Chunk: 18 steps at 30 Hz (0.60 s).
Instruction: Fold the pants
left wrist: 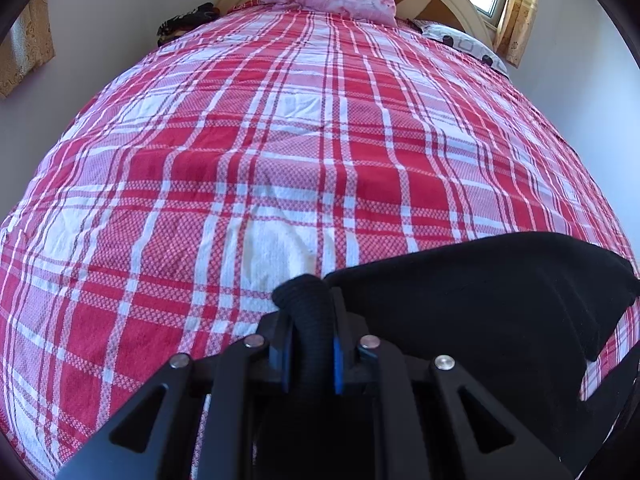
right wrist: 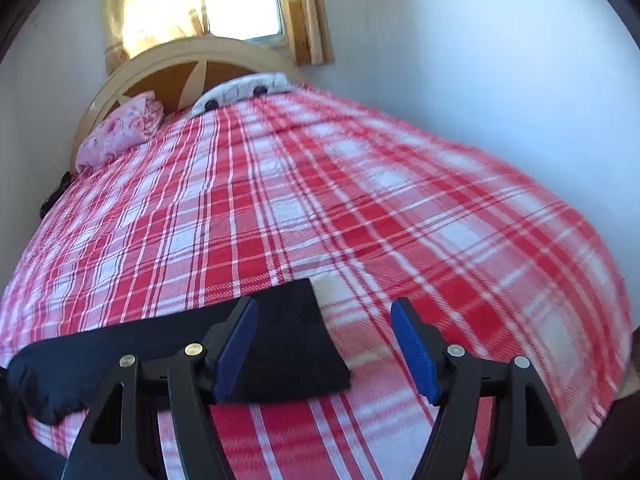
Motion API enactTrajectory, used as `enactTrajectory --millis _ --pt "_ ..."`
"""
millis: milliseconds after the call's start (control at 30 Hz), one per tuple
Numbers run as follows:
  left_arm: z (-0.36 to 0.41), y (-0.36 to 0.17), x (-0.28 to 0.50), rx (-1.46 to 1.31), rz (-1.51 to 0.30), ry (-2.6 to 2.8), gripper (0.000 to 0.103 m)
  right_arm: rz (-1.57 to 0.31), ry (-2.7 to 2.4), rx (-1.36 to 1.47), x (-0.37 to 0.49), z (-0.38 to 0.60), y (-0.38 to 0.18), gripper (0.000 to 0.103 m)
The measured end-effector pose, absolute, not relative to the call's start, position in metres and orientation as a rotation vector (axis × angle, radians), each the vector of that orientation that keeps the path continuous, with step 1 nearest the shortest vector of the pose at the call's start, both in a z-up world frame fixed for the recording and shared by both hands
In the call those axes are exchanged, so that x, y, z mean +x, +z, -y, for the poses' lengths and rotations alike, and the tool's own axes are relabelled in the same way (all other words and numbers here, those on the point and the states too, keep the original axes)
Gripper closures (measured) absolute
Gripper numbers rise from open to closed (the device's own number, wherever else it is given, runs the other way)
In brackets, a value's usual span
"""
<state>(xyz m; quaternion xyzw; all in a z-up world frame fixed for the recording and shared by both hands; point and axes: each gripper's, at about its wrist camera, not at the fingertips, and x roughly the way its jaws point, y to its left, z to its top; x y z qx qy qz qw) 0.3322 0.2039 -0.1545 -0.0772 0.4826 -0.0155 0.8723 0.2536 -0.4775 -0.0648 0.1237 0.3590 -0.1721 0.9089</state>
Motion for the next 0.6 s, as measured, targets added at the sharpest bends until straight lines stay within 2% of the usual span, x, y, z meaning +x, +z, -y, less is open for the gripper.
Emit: enactTrajectory --millis 233,267,300,333,367,433,600 --pt "-0.2 -0.156 0.333 -0.121 -0.996 -0.041 0.088 -0.944 -0.302 0.225 0.334 0.484 -0.112 0.034" --pt "-0.2 -0.156 0.333 -0.111 -0.993 -0.046 0.088 -0.981 -0.281 0.235 0.34 0.485 -0.121 0.038" --pt "-0.2 -0.156 0.332 -0.101 -0.986 -0.052 0.088 -0.998 -0.286 0.227 0.345 0.485 -0.127 0.054" --pt "-0.199 -0.156 0.332 -0.1 -0.985 -0.053 0.088 -0.997 -0.272 0.214 0.347 0.483 -0.129 0.081" --pt "-0.199 -0.155 0.333 -0.098 -0.983 -0.055 0.089 -0.994 -0.224 0.225 0.349 0.482 -0.13 0.088" --pt "-0.2 -0.151 0.333 -0.104 -0.976 -0.058 0.09 -0.979 -0.198 0.228 0.348 0.479 -0.124 0.092" --pt "-0.212 -0.124 0.319 -0.173 -0.853 -0.073 0.09 -0.818 -0.18 0.18 0.321 0.466 -0.081 0.093"
